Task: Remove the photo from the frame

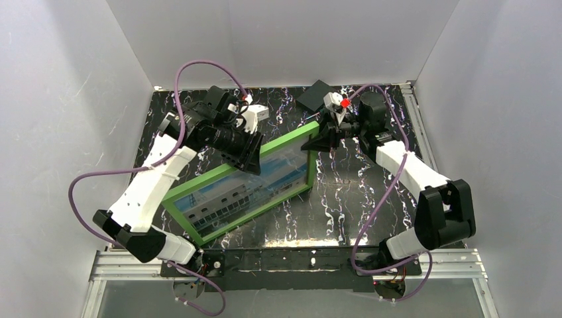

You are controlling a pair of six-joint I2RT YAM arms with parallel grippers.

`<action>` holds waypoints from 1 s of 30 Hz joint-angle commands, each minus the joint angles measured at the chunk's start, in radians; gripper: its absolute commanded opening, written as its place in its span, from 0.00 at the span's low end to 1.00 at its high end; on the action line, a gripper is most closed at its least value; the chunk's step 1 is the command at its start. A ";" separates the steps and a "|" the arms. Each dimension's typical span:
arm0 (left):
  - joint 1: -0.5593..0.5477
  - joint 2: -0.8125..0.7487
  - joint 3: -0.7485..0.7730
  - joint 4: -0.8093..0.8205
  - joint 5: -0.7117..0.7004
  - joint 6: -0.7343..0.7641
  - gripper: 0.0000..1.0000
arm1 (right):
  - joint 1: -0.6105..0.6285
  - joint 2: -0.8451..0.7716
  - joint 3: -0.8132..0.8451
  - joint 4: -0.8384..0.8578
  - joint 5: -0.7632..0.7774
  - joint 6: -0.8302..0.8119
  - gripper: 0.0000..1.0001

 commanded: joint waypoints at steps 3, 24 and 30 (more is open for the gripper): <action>0.002 0.093 -0.064 -0.117 0.049 0.014 0.00 | 0.007 -0.089 0.011 -0.322 0.160 -0.028 0.35; 0.021 0.707 0.433 -0.099 0.272 0.098 0.00 | -0.231 -0.676 0.019 -0.930 1.043 0.157 0.82; 0.028 0.929 0.555 0.036 0.348 0.095 0.00 | -0.229 -0.749 0.001 -1.008 1.084 0.144 0.82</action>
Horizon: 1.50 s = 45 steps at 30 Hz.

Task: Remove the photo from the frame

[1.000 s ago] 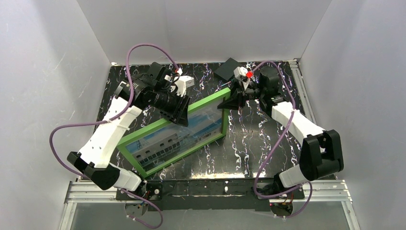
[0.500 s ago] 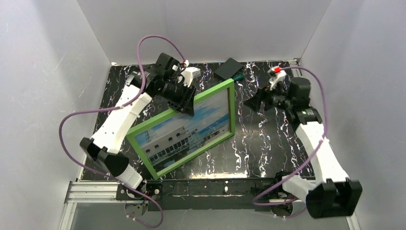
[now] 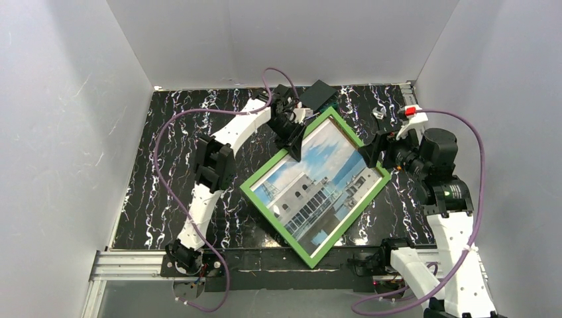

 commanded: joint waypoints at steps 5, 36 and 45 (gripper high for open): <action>0.016 0.165 0.146 0.016 0.137 0.005 0.00 | 0.006 -0.042 0.016 -0.154 0.095 -0.007 0.83; 0.136 0.273 0.248 0.058 -0.001 -0.022 0.71 | 0.318 0.054 -0.268 -0.042 0.162 0.351 0.85; 0.180 -0.016 0.088 0.053 -0.057 -0.217 0.98 | 0.414 0.056 -0.329 -0.274 0.342 0.779 0.88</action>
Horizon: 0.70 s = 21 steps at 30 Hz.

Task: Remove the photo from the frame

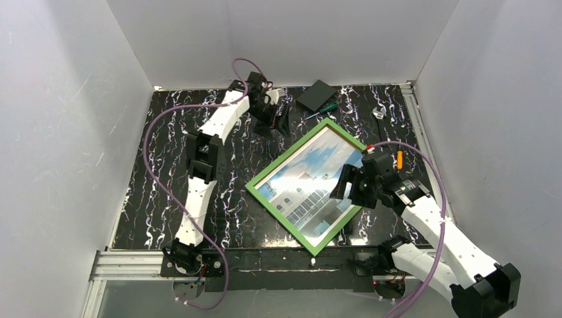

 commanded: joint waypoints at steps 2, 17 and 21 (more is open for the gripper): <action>0.007 -0.299 -0.174 -0.053 -0.063 -0.235 0.98 | 0.039 -0.080 -0.086 -0.141 0.128 0.290 0.88; -0.033 -0.938 -0.904 0.132 -0.136 -0.358 0.98 | 0.310 0.064 -0.278 0.091 0.186 0.475 0.90; -0.033 -1.011 -0.952 0.102 -0.217 -0.283 0.98 | 0.411 0.171 -0.207 0.126 0.228 0.509 0.91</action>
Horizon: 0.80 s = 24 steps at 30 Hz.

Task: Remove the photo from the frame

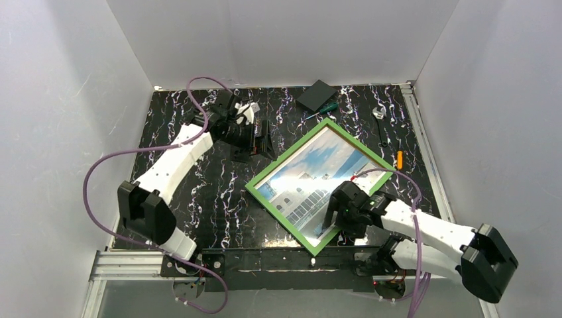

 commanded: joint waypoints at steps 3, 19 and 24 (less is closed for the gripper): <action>0.001 -0.116 -0.061 -0.077 -0.141 0.122 0.98 | 0.139 0.146 0.117 0.123 0.077 0.053 0.91; 0.001 -0.222 -0.109 -0.116 -0.429 0.141 0.98 | 0.191 0.584 0.546 0.272 0.088 -0.172 0.94; 0.003 -0.243 -0.126 -0.143 -0.676 0.096 0.98 | 0.196 0.613 0.634 0.219 0.025 -0.249 0.93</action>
